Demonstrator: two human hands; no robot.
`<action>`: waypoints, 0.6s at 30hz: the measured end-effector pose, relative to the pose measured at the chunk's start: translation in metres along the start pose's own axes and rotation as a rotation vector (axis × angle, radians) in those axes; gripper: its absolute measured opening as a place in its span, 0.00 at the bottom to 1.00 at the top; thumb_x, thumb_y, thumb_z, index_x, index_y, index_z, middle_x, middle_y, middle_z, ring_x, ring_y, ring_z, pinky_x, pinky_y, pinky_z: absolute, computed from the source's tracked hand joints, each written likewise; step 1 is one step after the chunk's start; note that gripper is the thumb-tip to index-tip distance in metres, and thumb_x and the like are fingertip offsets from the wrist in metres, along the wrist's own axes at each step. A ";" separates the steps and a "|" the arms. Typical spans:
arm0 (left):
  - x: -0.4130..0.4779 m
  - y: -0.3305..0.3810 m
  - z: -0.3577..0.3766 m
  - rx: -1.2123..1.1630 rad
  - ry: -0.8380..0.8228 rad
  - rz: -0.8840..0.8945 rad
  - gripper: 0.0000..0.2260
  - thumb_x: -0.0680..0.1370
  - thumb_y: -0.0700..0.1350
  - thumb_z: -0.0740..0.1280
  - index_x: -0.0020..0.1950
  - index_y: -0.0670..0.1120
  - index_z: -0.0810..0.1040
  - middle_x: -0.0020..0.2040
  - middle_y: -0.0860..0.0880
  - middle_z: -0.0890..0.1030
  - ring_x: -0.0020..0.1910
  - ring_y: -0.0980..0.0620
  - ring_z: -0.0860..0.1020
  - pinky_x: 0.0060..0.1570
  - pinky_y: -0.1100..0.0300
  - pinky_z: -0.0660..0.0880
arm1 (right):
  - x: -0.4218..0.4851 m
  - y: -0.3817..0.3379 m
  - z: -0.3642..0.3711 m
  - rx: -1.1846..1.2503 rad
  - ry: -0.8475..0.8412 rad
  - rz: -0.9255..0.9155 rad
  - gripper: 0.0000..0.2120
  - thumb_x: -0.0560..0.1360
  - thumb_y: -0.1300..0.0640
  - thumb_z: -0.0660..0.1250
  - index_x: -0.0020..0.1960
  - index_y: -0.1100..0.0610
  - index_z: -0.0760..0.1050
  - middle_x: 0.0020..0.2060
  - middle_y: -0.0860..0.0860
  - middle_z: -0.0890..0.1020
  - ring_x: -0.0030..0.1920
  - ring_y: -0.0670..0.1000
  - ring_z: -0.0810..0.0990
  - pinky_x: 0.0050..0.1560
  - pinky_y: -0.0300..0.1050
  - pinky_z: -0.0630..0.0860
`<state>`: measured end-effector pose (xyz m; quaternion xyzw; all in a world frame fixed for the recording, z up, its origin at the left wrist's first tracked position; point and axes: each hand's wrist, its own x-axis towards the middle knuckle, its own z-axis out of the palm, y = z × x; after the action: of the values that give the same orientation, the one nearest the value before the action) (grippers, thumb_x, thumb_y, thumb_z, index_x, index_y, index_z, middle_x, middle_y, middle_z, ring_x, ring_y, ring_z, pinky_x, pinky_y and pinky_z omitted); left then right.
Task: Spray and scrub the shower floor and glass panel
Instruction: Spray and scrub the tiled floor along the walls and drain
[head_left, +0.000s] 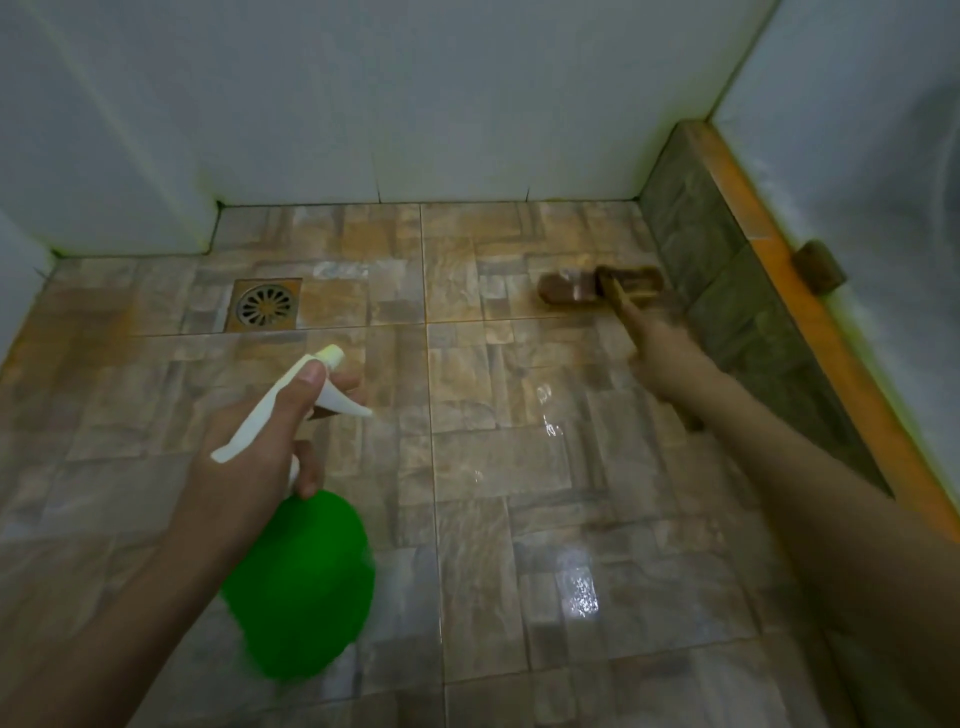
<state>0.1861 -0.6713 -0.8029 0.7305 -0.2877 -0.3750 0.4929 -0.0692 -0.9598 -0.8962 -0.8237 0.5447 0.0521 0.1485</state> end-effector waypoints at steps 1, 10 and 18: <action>0.004 -0.003 0.001 0.015 -0.020 0.023 0.10 0.70 0.75 0.61 0.45 0.78 0.80 0.48 0.64 0.86 0.23 0.57 0.70 0.29 0.64 0.71 | 0.029 -0.008 -0.010 0.032 0.006 0.013 0.42 0.75 0.66 0.59 0.76 0.35 0.44 0.49 0.60 0.75 0.33 0.57 0.77 0.28 0.48 0.79; 0.013 -0.001 -0.009 -0.027 0.013 0.002 0.12 0.67 0.74 0.58 0.43 0.78 0.79 0.48 0.63 0.86 0.24 0.56 0.71 0.30 0.61 0.71 | -0.011 -0.076 -0.003 0.094 -0.093 0.113 0.42 0.75 0.68 0.59 0.77 0.40 0.42 0.38 0.53 0.70 0.32 0.52 0.75 0.21 0.42 0.71; 0.024 -0.019 -0.020 -0.038 0.033 0.025 0.10 0.76 0.71 0.61 0.43 0.75 0.82 0.24 0.52 0.77 0.21 0.57 0.69 0.29 0.63 0.70 | 0.076 -0.078 -0.022 -0.054 -0.046 -0.015 0.34 0.75 0.64 0.60 0.77 0.46 0.54 0.58 0.62 0.76 0.46 0.60 0.78 0.41 0.52 0.79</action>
<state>0.2171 -0.6736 -0.8225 0.7234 -0.2817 -0.3622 0.5159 0.0309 -1.0048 -0.8789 -0.8301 0.5334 0.0846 0.1389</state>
